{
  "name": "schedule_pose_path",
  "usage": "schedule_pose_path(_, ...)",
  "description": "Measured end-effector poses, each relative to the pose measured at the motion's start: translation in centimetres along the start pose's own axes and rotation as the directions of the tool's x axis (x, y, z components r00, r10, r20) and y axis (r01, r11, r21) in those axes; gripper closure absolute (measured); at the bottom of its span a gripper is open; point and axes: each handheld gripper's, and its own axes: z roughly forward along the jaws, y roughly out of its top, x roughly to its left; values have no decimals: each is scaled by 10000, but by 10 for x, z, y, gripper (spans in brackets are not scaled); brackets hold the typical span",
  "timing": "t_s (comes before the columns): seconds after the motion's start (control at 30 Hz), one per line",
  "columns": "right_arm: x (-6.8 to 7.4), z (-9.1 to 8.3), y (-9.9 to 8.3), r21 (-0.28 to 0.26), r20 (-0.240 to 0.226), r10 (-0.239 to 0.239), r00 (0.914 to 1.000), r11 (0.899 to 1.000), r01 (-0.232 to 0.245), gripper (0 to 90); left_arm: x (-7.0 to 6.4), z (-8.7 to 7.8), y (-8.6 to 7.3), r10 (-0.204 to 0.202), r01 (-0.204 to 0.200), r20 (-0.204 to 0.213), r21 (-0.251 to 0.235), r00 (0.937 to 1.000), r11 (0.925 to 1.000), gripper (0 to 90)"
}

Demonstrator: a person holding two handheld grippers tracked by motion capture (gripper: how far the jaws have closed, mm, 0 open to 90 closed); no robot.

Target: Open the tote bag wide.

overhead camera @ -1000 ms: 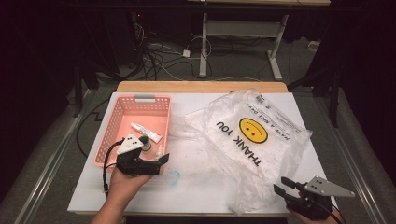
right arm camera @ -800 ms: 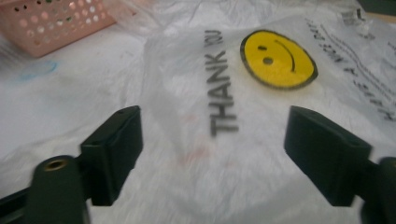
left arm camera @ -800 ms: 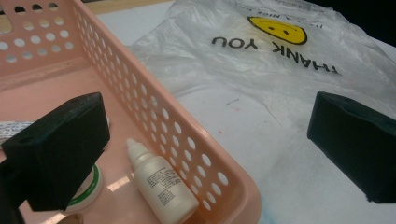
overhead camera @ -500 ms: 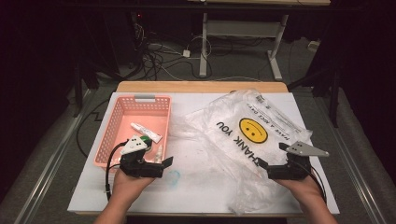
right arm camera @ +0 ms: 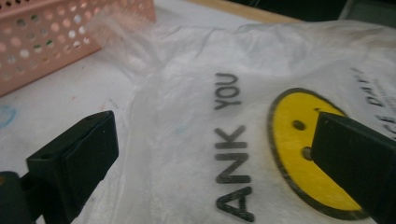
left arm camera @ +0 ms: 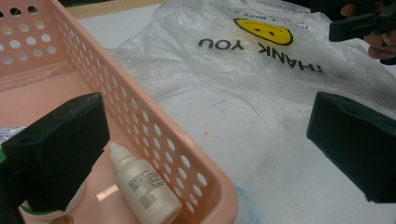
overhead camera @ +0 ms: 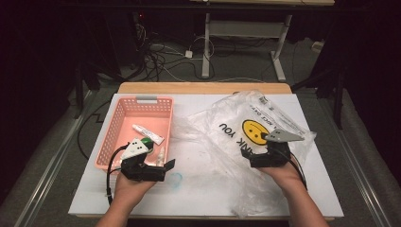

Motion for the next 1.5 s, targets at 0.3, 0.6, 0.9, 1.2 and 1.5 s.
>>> schedule_pose_path(0.3,18,19,-1,702,-899,-103,9959,9974,167,264,-2,-8,-7,291,-291,-98,49,9995,9996,0)
schedule_pose_path(0.6,32,37,-14,1953,-1500,-735,9859,9754,1024,454,-2,-11,-10,316,-314,-191,77,9993,9995,0)
schedule_pose_path(0.9,33,39,-22,2476,-1440,-992,9846,9597,1329,556,-4,-9,-11,329,-328,-78,118,9994,9994,0)
schedule_pose_path(1.2,36,40,-23,2595,-1315,-1216,9838,9536,1525,658,-5,-6,-12,350,-351,33,62,9994,9994,0)
schedule_pose_path(1.5,35,42,-22,2553,-1362,-1328,9817,9528,1643,819,-7,-6,-11,338,-339,93,25,9994,9994,0)
